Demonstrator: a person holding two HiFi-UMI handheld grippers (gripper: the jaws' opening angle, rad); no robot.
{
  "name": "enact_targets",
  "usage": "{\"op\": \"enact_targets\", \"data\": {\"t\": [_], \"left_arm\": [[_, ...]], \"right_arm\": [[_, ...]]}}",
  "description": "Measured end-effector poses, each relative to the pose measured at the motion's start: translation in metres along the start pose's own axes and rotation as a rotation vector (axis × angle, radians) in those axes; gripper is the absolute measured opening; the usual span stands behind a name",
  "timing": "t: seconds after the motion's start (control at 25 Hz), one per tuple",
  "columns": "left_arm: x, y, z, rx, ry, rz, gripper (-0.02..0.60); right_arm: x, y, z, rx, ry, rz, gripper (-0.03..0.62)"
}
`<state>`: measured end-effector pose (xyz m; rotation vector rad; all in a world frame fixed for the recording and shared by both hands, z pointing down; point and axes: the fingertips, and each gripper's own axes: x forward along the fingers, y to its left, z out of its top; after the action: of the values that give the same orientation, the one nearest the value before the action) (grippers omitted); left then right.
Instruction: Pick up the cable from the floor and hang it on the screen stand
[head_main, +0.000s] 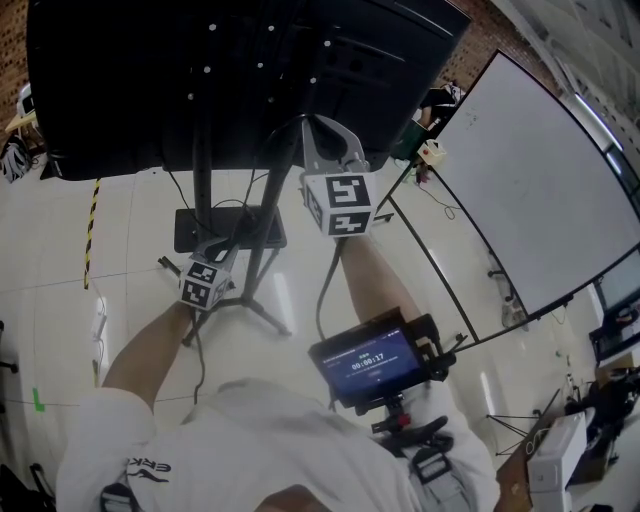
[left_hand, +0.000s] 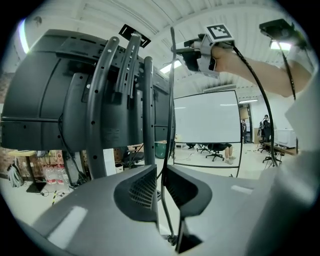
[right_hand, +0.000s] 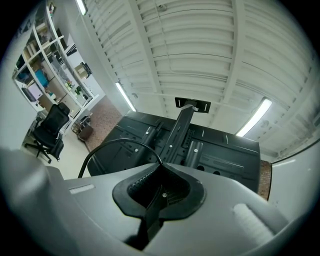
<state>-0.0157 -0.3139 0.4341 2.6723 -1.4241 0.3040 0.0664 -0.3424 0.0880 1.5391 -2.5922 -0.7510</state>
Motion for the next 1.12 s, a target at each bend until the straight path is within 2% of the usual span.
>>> {"op": "enact_targets", "data": {"t": [0.32,0.52,0.68,0.84,1.12], "left_arm": [[-0.017,-0.002,-0.011,-0.008,0.008,-0.015,0.026],[-0.046,0.034,0.011,-0.021,-0.038,0.047,0.025],[-0.072,0.078,0.051,0.007,-0.095,0.121,0.025],[-0.100,0.120,0.110,0.019,-0.178,0.182,0.020],[-0.140,0.155,0.214,0.055,-0.297,0.215,0.020]], "right_arm": [[-0.005,-0.022,-0.012,0.026,0.018,-0.048,0.023],[-0.017,-0.049,-0.034,0.042,0.051,-0.103,0.021],[-0.025,-0.066,-0.049,0.043,0.075,-0.137,0.021],[-0.031,-0.080,-0.062,0.056,0.094,-0.162,0.021],[-0.029,-0.089,-0.072,0.082,0.105,-0.186,0.021]]}}
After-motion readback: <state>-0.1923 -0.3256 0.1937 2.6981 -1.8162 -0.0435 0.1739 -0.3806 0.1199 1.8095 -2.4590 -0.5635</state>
